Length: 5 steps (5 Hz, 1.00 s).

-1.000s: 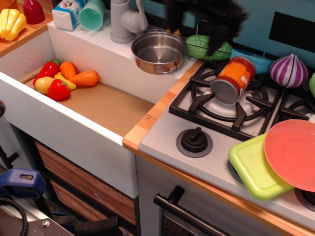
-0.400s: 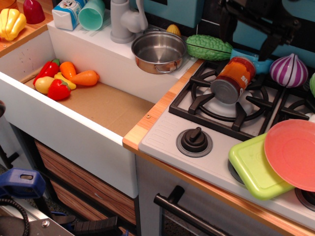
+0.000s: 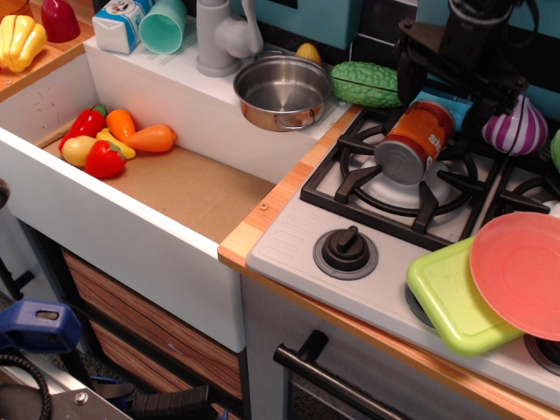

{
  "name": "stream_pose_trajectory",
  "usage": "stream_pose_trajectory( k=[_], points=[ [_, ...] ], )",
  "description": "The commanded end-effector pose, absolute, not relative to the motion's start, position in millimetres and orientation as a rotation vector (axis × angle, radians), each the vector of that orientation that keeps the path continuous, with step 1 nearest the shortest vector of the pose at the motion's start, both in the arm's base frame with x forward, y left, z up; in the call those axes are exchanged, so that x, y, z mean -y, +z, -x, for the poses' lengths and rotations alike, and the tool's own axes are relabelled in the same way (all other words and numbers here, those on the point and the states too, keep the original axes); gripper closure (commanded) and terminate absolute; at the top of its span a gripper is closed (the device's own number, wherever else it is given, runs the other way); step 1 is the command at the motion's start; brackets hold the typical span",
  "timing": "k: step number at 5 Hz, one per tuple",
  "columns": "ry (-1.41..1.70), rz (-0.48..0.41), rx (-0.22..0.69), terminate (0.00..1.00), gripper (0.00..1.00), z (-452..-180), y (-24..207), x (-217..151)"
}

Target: Put can in pot

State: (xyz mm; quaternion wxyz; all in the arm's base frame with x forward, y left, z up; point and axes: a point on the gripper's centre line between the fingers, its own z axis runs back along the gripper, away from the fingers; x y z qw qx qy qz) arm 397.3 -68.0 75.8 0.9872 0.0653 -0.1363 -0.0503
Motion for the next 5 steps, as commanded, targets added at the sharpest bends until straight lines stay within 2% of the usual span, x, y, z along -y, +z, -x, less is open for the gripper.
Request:
stream_pose_trajectory(
  k=[1,4,5],
  points=[
    [-0.105,-0.113,0.319,0.0,0.0,-398,81,67],
    [-0.105,-0.087,0.362,0.0,0.0,-402,46,56],
    [-0.109,-0.106,0.346,0.0,1.0,-398,52,51]
  ],
)
